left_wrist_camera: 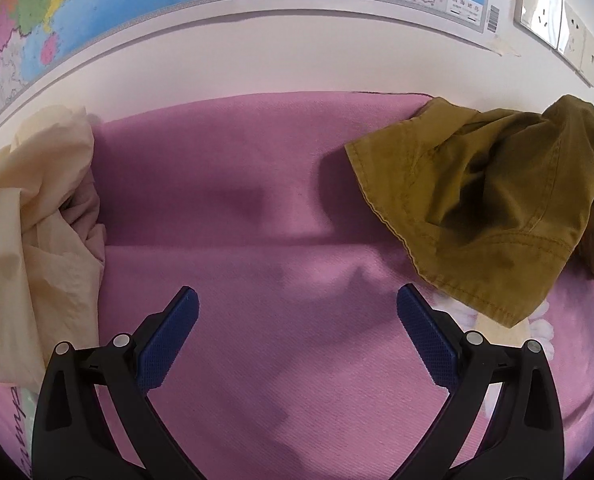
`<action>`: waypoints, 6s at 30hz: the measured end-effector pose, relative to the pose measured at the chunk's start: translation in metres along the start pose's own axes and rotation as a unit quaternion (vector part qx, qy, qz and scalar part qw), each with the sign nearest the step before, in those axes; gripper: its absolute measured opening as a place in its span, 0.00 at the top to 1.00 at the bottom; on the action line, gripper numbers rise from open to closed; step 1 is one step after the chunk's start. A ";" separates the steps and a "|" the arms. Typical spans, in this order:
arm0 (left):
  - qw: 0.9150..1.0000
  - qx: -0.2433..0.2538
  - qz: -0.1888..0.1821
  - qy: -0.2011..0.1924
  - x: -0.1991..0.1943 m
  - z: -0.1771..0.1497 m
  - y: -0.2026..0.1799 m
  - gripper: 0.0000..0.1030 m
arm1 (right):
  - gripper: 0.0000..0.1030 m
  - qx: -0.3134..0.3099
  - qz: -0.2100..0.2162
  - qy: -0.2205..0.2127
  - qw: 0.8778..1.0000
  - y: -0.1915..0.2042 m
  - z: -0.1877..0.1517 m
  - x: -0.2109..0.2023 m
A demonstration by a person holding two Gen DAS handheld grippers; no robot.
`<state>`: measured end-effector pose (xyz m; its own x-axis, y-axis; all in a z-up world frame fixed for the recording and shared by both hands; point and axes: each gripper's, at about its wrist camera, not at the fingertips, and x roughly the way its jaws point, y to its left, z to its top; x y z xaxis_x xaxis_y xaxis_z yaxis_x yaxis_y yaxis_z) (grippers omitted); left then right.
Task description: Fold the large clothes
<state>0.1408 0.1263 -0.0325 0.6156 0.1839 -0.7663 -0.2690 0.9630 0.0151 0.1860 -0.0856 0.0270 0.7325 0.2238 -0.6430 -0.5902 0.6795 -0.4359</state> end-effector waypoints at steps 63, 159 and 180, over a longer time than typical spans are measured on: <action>0.862 0.142 -0.300 -0.384 -0.318 0.116 -0.077 0.98 | 0.98 0.292 -0.108 -0.414 0.855 -0.202 -0.039 -0.523; 0.956 0.070 -0.248 0.139 0.003 -0.005 0.056 0.80 | 0.85 0.293 0.374 0.071 0.877 0.026 -0.063 -0.038; 0.972 0.050 -0.228 -0.024 -0.046 0.076 0.083 0.21 | 0.37 0.375 0.262 0.026 0.889 -0.059 -0.033 -0.005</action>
<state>0.1470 0.2125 0.0526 0.6885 -0.2600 -0.6770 0.1121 0.9605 -0.2549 0.2057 -0.1502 0.0350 0.3962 0.6273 -0.6704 -0.4398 0.7706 0.4612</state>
